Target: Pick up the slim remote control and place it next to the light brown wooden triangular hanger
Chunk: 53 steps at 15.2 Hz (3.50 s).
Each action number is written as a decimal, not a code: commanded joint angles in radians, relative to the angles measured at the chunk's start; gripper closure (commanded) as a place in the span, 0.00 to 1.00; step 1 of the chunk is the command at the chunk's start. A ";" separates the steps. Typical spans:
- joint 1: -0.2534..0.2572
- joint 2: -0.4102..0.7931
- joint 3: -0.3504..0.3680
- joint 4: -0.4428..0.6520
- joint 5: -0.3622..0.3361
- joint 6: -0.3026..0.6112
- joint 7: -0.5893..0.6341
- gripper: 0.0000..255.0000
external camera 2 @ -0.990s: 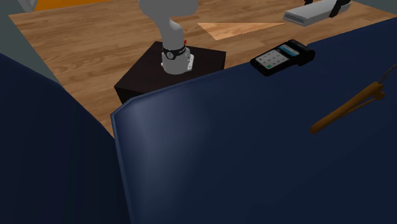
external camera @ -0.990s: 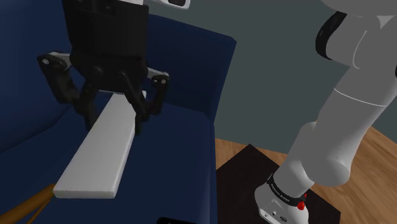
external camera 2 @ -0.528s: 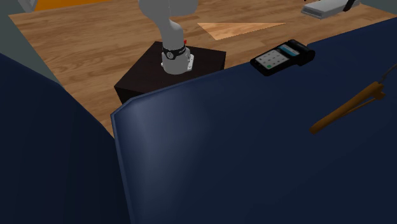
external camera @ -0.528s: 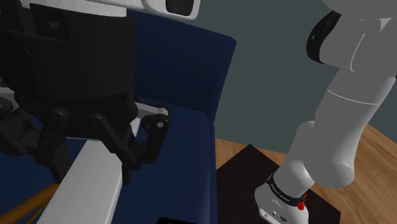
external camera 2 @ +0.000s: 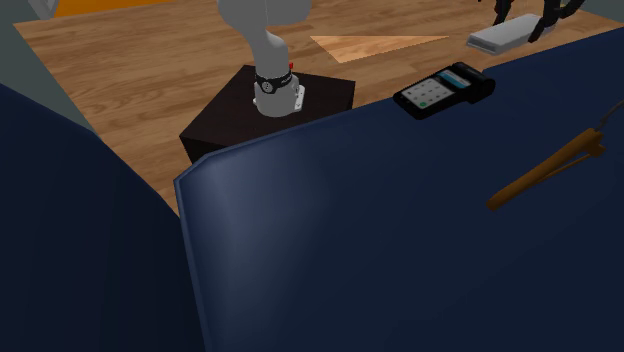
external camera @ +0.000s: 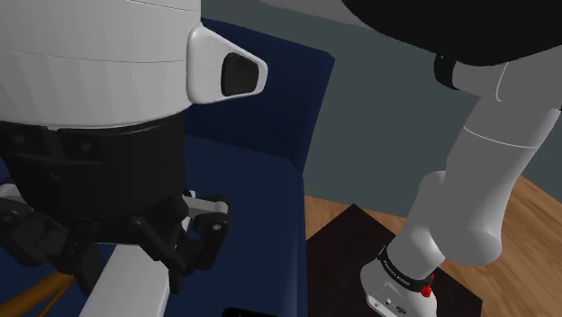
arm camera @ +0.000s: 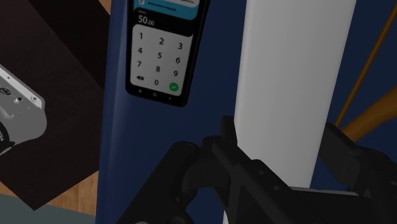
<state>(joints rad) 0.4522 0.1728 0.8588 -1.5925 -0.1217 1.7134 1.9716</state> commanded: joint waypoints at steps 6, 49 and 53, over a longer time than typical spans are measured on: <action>-0.009 -0.005 -0.003 -0.099 0.002 0.097 -0.001 1.00; 0.040 0.159 -0.066 -0.382 -0.157 0.489 0.102 0.00; 0.040 0.159 -0.066 -0.382 -0.157 0.489 0.102 0.00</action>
<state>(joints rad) 0.4920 0.3320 0.7925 -1.9748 -0.2788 2.2023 2.0736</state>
